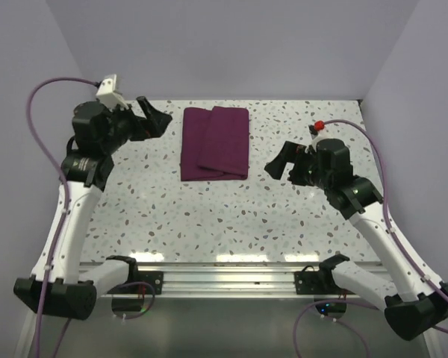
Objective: Open and lay out the surgical kit
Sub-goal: Open the surgical kit at the center of the board.
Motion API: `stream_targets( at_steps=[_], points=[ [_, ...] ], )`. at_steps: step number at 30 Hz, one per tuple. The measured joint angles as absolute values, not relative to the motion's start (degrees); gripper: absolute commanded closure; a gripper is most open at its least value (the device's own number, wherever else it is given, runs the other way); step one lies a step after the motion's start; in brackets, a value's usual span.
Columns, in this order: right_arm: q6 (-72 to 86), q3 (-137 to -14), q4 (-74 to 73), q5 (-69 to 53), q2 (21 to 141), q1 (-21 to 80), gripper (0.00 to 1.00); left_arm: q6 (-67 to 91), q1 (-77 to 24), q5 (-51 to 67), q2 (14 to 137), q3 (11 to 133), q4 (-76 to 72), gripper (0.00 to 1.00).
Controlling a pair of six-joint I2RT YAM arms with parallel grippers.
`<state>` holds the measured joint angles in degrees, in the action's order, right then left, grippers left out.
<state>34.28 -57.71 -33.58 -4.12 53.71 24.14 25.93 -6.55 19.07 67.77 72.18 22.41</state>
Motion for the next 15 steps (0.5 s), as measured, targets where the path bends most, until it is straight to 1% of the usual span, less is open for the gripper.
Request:
stream_targets(
  at_steps=[2, 5, 9, 11, 15],
  points=[
    [34.3, -60.4, -32.6, -5.1, 56.9, 24.5, 0.02, 26.2, -6.4, 18.1, 62.5, 74.4, 22.3, 0.00],
    [33.3, -67.9, -33.0, -6.1, 64.7, 25.8, 0.02, 27.1, -5.8, 20.6, 57.6, 73.4, 22.5, 0.00],
    [29.9, -82.3, -33.9, -5.2, 78.6, 30.2, 0.02, 29.4, -6.4, 20.4, 58.6, 68.0, 23.7, 0.00],
    [28.3, -88.4, -34.3, -4.6, 85.2, 32.6, 0.02, 29.9, -6.5, 17.4, 58.8, 64.8, 28.2, 0.00],
    [26.2, -97.6, -36.9, -3.0, 96.2, 35.8, 0.02, 30.0, -6.5, 12.6, 57.8, 66.0, 35.0, 0.00]
  ],
)
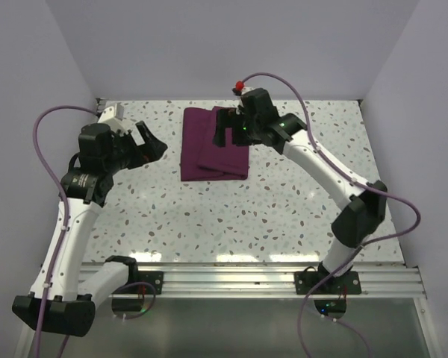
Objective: Open and lay out the surgical kit
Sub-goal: Open the surgical kit at the center of the board.
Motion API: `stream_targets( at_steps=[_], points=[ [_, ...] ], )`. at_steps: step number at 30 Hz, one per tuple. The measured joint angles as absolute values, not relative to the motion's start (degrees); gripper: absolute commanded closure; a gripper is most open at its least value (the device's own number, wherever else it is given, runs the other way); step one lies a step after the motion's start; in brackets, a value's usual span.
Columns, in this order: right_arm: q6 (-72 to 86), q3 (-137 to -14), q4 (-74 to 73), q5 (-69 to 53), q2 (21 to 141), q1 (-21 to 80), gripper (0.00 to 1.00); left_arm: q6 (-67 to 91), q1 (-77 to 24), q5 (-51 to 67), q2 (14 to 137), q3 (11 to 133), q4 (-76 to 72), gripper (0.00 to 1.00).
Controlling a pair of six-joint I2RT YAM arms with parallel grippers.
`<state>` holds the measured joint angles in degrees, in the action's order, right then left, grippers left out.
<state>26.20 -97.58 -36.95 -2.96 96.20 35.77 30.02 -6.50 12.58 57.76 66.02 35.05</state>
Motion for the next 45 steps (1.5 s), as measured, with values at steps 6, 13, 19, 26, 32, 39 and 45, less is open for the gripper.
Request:
stream_targets(
  at_steps=[6, 13, 19, 26, 32, 39, 45],
  points=[
    [24.0, -112.8, -41.8, 0.6, 114.8, 40.3, 0.03, 30.0, -6.5, 8.7, 51.6, 66.8, 39.4, 0.00],
    [23.5, -126.7, -46.2, 4.5, 132.1, 45.5, 0.04, 29.7, -6.5, 7.7, 48.4, 66.8, 44.0, 0.00],
    [23.6, -134.4, -47.9, 8.0, 140.6, 46.2, 0.03, 28.3, -6.5, 7.1, 48.4, 66.9, 47.1, 0.00],
    [23.5, -136.7, -48.4, 13.2, 144.7, 46.0, 0.07, 26.6, -6.5, 6.6, 48.1, 66.9, 49.1, 0.00],
    [23.5, -136.9, -48.5, 14.8, 146.9, 45.8, 0.45, 25.6, -6.7, 5.4, 48.1, 66.9, 49.2, 0.00],
    [24.4, -136.9, -48.4, 15.2, 146.9, 45.6, 0.95, 24.9, -7.4, 4.1, 49.0, 66.9, 49.2, 0.00],
    [24.5, -136.9, -48.5, 15.4, 146.5, 45.1, 1.00, 24.3, -7.9, 2.1, 51.9, 69.1, 49.4, 0.00]
  ],
)
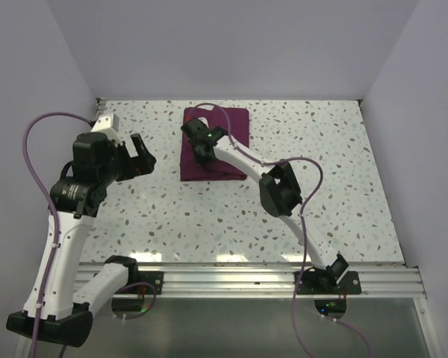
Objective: Open and lay out the surgical kit
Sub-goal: Open the surgical kit at the center of the board.
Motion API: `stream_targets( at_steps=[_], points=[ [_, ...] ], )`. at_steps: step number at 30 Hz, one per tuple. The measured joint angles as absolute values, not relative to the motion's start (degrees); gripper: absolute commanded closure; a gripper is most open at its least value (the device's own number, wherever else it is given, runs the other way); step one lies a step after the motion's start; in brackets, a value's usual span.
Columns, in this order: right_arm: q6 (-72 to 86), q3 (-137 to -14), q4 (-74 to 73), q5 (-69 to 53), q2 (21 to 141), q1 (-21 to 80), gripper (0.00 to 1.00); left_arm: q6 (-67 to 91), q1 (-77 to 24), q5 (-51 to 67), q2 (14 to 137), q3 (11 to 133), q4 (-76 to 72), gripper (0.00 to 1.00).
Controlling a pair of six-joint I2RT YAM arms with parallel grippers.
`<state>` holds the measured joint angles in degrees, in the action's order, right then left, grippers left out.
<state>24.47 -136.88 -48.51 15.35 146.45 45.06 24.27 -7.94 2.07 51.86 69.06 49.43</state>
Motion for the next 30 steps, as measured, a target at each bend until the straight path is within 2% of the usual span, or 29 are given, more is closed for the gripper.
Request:
stream_targets(
  at_steps=[4, 10, 16, 17, 18, 19, 20, 21, 30],
  points=[
    [25.1, -131.9, -47.5, 16.0, 141.1, 44.1, 1.00, 22.8, -10.1, -1.4, 57.1, 74.7, 49.8, 0.00],
    [27.0, -115.1, -44.0, 19.1, 119.7, 37.7, 1.00, 20.8, -14.9, -5.2, 68.2, 82.7, 49.0, 0.00],
    [27.6, -99.5, -42.0, 24.8, 101.8, 29.3, 1.00, 19.5, -19.4, -7.7, 79.7, 84.4, 46.0, 0.00],
    [27.8, -97.3, -42.0, 25.2, 100.7, 28.9, 0.94, 19.3, -20.6, -8.3, 81.6, 84.4, 45.5, 0.00],
    [28.1, -94.9, -42.4, 25.9, 100.1, 28.6, 0.79, 19.2, -22.2, -9.2, 84.0, 84.8, 45.0, 0.00],
    [28.7, -92.6, -42.4, 26.5, 100.1, 28.4, 0.29, 19.1, -24.1, -9.9, 86.6, 85.2, 44.5, 0.00],
    [29.3, -90.6, -43.0, 26.9, 100.2, 28.0, 0.04, 19.0, -25.9, -10.8, 89.0, 85.7, 44.3, 0.00],
    [29.6, -88.8, -43.9, 27.8, 100.6, 27.6, 0.01, 19.0, -28.0, -11.7, 92.0, 86.7, 44.0, 0.00],
    [32.0, -82.9, -52.2, 32.5, 99.2, 20.2, 0.02, 21.0, -42.1, -20.7, 114.1, 97.4, 45.0, 0.03]
  ],
)
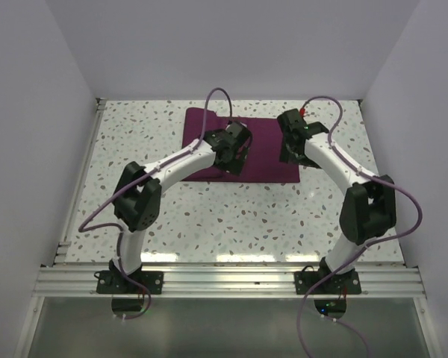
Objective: Open and lay out the surgical kit
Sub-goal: Open the surgical kit at the center of the board.
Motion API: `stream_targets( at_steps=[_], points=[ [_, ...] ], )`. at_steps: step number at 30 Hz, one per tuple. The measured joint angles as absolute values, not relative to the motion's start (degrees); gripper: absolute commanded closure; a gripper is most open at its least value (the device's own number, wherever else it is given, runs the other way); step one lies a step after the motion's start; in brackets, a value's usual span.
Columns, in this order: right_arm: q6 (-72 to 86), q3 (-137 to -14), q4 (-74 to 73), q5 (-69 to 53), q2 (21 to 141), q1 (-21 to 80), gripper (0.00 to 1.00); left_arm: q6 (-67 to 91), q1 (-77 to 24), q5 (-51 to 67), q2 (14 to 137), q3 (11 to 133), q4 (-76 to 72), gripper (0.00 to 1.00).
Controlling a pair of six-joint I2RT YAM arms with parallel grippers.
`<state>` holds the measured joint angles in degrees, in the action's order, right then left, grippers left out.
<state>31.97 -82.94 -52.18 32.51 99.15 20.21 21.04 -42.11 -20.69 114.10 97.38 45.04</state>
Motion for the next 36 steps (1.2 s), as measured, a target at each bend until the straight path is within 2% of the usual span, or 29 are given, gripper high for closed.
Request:
stream_targets(
  at_steps=[5, 8, 11, 18, 20, 25, 27, 29, 30, 36],
  points=[
    [31.9, -80.9, -53.8, 32.8, 91.3, 20.3, 0.02, 22.5, -42.9, -24.6, 118.6, 99.5, 46.3, 0.09],
    [31.7, -80.6, -54.2, 33.1, 87.0, 20.5, 0.02, 23.1, -42.6, -25.8, 119.4, 99.6, 46.3, 0.22],
    [31.3, -80.3, -55.1, 33.6, 84.1, 20.6, 0.02, 23.4, -42.4, -26.5, 121.0, 100.2, 46.3, 0.31],
    [30.6, -80.2, -56.7, 34.1, 83.2, 20.6, 0.02, 23.3, -42.4, -26.6, 126.2, 101.2, 46.0, 0.38],
    [30.4, -80.2, -56.9, 34.5, 83.2, 20.6, 0.01, 23.4, -42.4, -26.5, 127.7, 101.6, 46.0, 0.43],
    [30.4, -80.2, -57.6, 35.0, 83.2, 20.6, 0.02, 23.4, -41.8, -26.2, 128.4, 102.7, 46.2, 0.65],
    [30.4, -80.3, -57.9, 35.0, 83.2, 20.6, 0.02, 23.4, -41.2, -25.9, 128.4, 102.7, 46.1, 0.68],
    [30.4, -80.4, -58.0, 35.0, 83.2, 20.6, 0.02, 23.4, -40.6, -25.9, 128.4, 102.7, 46.0, 0.80],
    [30.4, -80.5, -58.0, 35.0, 83.2, 20.6, 0.02, 23.4, -40.3, -25.8, 128.4, 102.8, 46.0, 0.98],
    [30.2, -82.3, -58.3, 35.0, 84.6, 20.6, 0.01, 23.0, -37.7, -25.2, 127.2, 105.4, 47.8, 1.00]
  ],
)
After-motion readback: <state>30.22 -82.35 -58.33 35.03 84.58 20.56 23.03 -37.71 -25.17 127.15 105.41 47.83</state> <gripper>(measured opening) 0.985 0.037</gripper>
